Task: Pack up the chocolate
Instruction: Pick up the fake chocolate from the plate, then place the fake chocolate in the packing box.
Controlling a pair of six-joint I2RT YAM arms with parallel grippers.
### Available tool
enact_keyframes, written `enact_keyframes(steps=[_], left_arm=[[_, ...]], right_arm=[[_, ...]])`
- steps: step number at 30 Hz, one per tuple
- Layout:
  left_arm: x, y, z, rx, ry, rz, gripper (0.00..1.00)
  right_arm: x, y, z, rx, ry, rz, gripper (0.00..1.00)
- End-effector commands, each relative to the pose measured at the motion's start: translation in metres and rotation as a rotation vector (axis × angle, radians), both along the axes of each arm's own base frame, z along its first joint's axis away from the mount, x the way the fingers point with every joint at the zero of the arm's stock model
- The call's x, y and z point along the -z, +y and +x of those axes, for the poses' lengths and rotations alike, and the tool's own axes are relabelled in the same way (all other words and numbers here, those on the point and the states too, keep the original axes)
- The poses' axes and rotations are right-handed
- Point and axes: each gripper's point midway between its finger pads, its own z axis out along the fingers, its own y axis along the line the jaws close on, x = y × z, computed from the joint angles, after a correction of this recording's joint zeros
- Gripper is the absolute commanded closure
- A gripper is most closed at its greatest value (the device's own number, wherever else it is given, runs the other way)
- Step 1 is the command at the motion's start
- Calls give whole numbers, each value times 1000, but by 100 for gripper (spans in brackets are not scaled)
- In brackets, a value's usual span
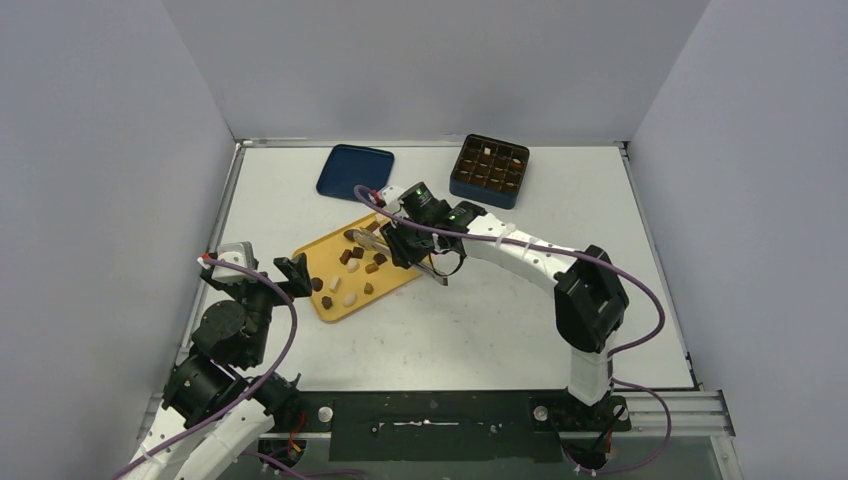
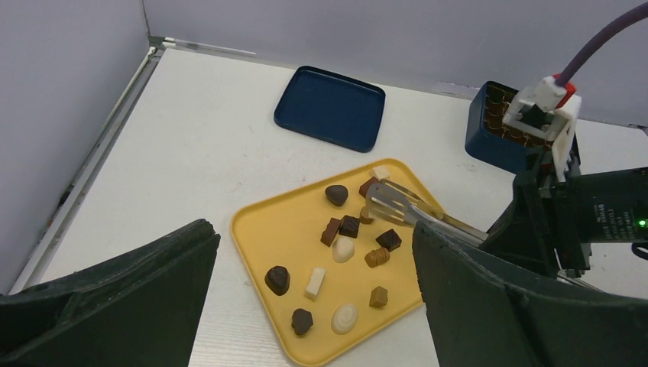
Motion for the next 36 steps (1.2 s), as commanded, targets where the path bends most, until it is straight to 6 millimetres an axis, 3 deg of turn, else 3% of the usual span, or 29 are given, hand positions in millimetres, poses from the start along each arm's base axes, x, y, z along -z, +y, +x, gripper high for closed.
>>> enact_keyframes(steps=[1,4,8,15,18,23,29,36], left_arm=[[-11,1,0,-4,-31,-15,3],[-10,1,1,-3,-30,-15,3],[-11,1,0,-2,-31,-15,3],[-10,0,1,0,-29,-14,3],[-10,0,1,1,-29,-14,3],[-10,-1,2,5,-28,-12,3],[-10,-2,2,10,-26,-11,3],[-9,-3,2,15,-28,-12,3]], right_arm=[[-56,-1,12,42,-105,111,72],[-66,-12,23,87,-137,106,72],[-78,-44,53,200,-174,94,72],[-86,-127,116,469,-221,55,71],[-87,-163,137,564,-218,59,71],[-92,-207,162,672,-210,87,71],[-92,-241,189,759,-188,118,70],[-80,-258,209,799,-169,129,69]])
